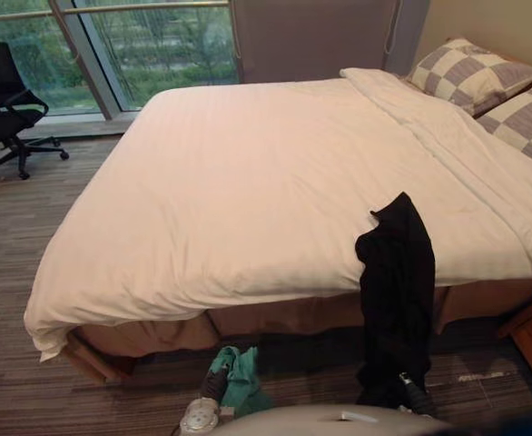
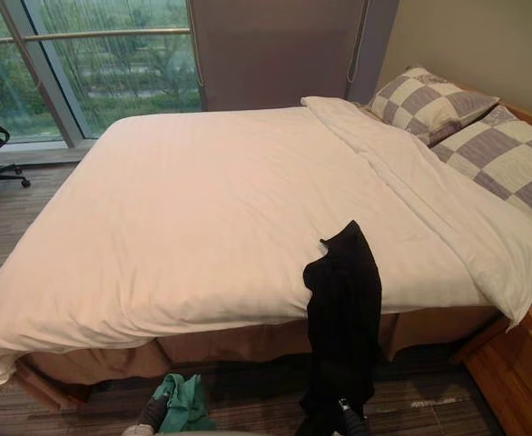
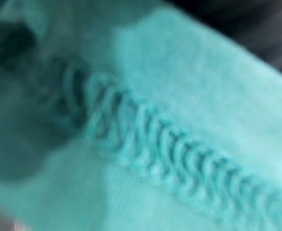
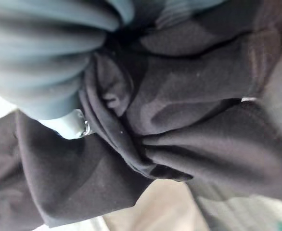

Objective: Tidy the bed and pick cloth on bed and put in laundry

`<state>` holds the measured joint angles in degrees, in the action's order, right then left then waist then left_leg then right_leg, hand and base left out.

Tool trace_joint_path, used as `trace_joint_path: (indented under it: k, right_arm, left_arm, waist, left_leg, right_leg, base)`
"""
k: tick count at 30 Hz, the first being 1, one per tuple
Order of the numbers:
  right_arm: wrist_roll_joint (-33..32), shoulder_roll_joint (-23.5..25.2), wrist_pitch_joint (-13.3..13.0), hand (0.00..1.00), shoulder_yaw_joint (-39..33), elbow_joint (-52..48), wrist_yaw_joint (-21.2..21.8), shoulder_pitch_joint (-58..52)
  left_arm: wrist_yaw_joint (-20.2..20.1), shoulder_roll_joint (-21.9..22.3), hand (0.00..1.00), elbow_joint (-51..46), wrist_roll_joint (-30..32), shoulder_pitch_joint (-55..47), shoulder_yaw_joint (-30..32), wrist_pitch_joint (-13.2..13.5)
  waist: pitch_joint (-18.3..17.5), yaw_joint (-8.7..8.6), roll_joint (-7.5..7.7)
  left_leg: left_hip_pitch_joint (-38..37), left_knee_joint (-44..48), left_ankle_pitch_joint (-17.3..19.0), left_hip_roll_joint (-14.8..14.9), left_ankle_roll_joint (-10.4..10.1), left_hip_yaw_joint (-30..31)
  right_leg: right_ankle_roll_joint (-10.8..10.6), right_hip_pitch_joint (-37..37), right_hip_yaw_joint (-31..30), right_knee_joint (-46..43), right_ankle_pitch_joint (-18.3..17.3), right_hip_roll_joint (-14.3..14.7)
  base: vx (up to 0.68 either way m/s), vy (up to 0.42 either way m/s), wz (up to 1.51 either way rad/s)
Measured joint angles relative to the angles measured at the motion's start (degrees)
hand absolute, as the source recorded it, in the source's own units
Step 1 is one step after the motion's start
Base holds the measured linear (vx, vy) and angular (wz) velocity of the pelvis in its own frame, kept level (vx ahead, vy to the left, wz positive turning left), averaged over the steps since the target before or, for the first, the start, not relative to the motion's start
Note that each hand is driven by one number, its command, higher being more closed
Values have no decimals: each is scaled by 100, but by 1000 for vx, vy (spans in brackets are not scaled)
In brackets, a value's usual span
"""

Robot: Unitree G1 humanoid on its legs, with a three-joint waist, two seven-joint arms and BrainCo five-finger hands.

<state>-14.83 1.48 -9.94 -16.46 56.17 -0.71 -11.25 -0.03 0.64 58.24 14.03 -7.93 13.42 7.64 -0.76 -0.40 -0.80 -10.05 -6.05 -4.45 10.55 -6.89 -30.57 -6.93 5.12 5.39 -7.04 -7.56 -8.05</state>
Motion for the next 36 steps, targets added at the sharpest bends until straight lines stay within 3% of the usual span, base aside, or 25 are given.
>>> trace_joint_path:
  k: [3, 9, 10, 12, 14, 16, 18, 20, 22, 25, 27, 28, 29, 30, 31, 32, 33, 34, 35, 36]
  right_arm:
    - [216, -30, 222, 100, -2, 4, 37, 20]
    - [489, -48, 321, 100, -2, 106, 55, 45]
    - [509, -45, 331, 100, 0, 105, 58, 40]
    - [679, -36, 327, 100, 26, 57, 77, 15]
    - [885, -38, 322, 100, 92, 57, 150, 20]
    - [1109, -45, 317, 100, 152, 56, 282, 31]
    - [1378, -95, 313, 100, 375, 44, 370, 111]
    - [1945, -226, 327, 100, 974, 120, 518, 351]
    - [2198, -181, 327, 100, 1280, 110, 533, 541]
    - [2421, -133, 333, 100, 1397, 88, 517, 766]
    - [2470, -153, 410, 100, 1396, 121, 502, 799]
    - [2468, -156, 446, 100, 1387, 122, 500, 794]
    - [2463, -178, 481, 100, 1381, 123, 497, 791]
    - [2457, -185, 499, 100, 1369, 123, 496, 784]
    - [2451, -198, 495, 100, 1347, 115, 484, 793]
    - [2434, -232, 464, 100, 1218, 113, 432, 765]
    - [2381, -186, 430, 100, 1219, 97, 390, 804]
    - [2222, -111, 379, 100, 1187, 138, 339, 861]
    - [2130, -112, 380, 100, 1001, 263, 287, 844]
    - [1944, -147, 378, 100, 857, 342, 248, 854]
  left_arm:
    - [17, 22, 100, 11, -106, 13, 7, -131]
    - [49, 48, 100, 56, -384, 44, 4, -262]
    - [52, 30, 100, 55, -469, 56, -3, -298]
    - [63, -73, 100, 57, -719, 150, -153, -399]
    - [66, -141, 100, 57, -878, 214, -207, -444]
    - [123, -152, 100, 46, -1026, 232, -205, -447]
    - [237, -148, 100, 45, -1202, 218, -207, -446]
    - [323, -143, 100, -36, -1563, 231, -190, -345]
    - [448, -142, 100, -123, -1728, 241, -158, -184]
    - [575, -96, 100, -199, -2024, 290, -139, -42]
    - [657, -67, 100, -298, -2202, 257, -20, 17]
    - [659, -67, 100, -338, -2247, 258, 60, 42]
    - [662, -77, 100, -433, -2264, 245, 72, 47]
    - [662, -75, 100, -493, -2262, 212, 74, 46]
    - [665, -63, 100, -566, -2239, 196, 92, 38]
    - [674, 48, 100, -577, -2193, 292, 313, 3]
    - [672, 79, 100, -604, -2125, 312, 509, -4]
    - [670, 46, 100, -515, -2022, 392, 611, -57]
    - [664, -20, 100, -501, -1971, 442, 641, -94]
    - [669, -1, 100, -491, -1888, 429, 685, -126]
  waist:
    - [-8, -2, 3]
    - [-6, 11, 16]
    - [-12, 2, 22]
    - [-16, -23, 80]
    - [-24, 4, 151]
    - [-31, 90, 190]
    - [5, 122, 228]
    - [118, 178, 188]
    - [202, 318, 251]
    - [465, 314, 204]
    - [529, 315, 290]
    - [572, 287, 367]
    - [631, 281, 448]
    - [640, 287, 441]
    - [689, 293, 369]
    - [720, 149, 270]
    - [715, 145, 412]
    - [796, 48, 482]
    - [807, 119, 520]
    - [794, 142, 520]
  left_leg:
    - [-31, 0, 10, -3, -9, 15]
    - [-46, -3, 32, -34, -3, 193]
    - [16, -3, 30, -51, 2, 279]
    - [233, -5, -13, -109, 52, 721]
    - [422, -5, -100, -158, 69, 1066]
    - [612, -5, -193, -165, 62, 1391]
    - [794, -3, -291, -180, 88, 1677]
    - [1062, -2, -402, -194, 238, 1943]
    - [1383, 2, -491, -276, 366, 2161]
    - [1759, 23, -596, -400, 792, 2273]
    - [1908, 41, -321, -562, 1381, 1906]
    - [1912, 115, -5, -668, 1830, 1537]
    - [1966, 366, 105, -692, 2048, 1158]
    - [2004, 492, 98, -686, 2139, 1041]
    - [2031, 659, -25, -657, 2418, 885]
    - [2090, 722, -33, -497, 2348, 755]
    - [2095, 753, 7, -570, 2282, 517]
    - [2128, 1045, 151, -535, 1988, 235]
    - [2103, 1559, 327, -435, 1712, -62]
    - [2006, 1877, 386, -428, 1615, -289]
  right_leg:
    - [1, 36, -4, 10, 0, 0]
    - [67, 141, 101, -53, -93, -25]
    - [60, 115, 115, -142, -159, -42]
    - [241, 13, 178, -529, -518, -65]
    - [221, -42, 339, -697, -695, -104]
    - [231, 1, 672, -800, -763, -119]
    - [383, 6, 580, -917, -846, -66]
    - [523, -98, 471, -1086, -951, -3]
    - [314, -235, 679, -1090, -1124, -59]
    - [134, -231, 1339, -1121, -1224, -197]
    - [123, -51, 1886, -1132, -1233, -397]
    - [154, 124, 2172, -1147, -1215, -529]
    - [179, 221, 2295, -1407, -1202, -648]
    - [210, 241, 2311, -1685, -1218, -703]
    - [308, 143, 2292, -2469, -1164, -825]
    - [350, 95, 2149, -1923, -1560, -595]
    - [296, 116, 2150, -1092, -1444, -534]
    - [175, 485, 2582, -878, -1275, -587]
    - [205, 617, 2919, -926, -1184, -765]
    - [141, 818, 3128, -962, -1128, -830]
  base:
    - [0, 0, 0]
    - [-1, -14, 11]
    - [-25, -29, 45]
    - [-9, -73, 84]
    - [3, -109, 102]
    - [34, -104, 97]
    - [27, -64, 98]
    - [-30, -35, 100]
    - [-68, -50, 78]
    - [-66, -24, 121]
    - [38, 30, 159]
    - [149, 66, 200]
    - [147, 60, 204]
    - [174, 78, 203]
    - [87, 7, 217]
    - [80, -25, 207]
    - [91, -43, 221]
    - [194, -7, 154]
    - [251, 12, 157]
    - [356, 21, 121]
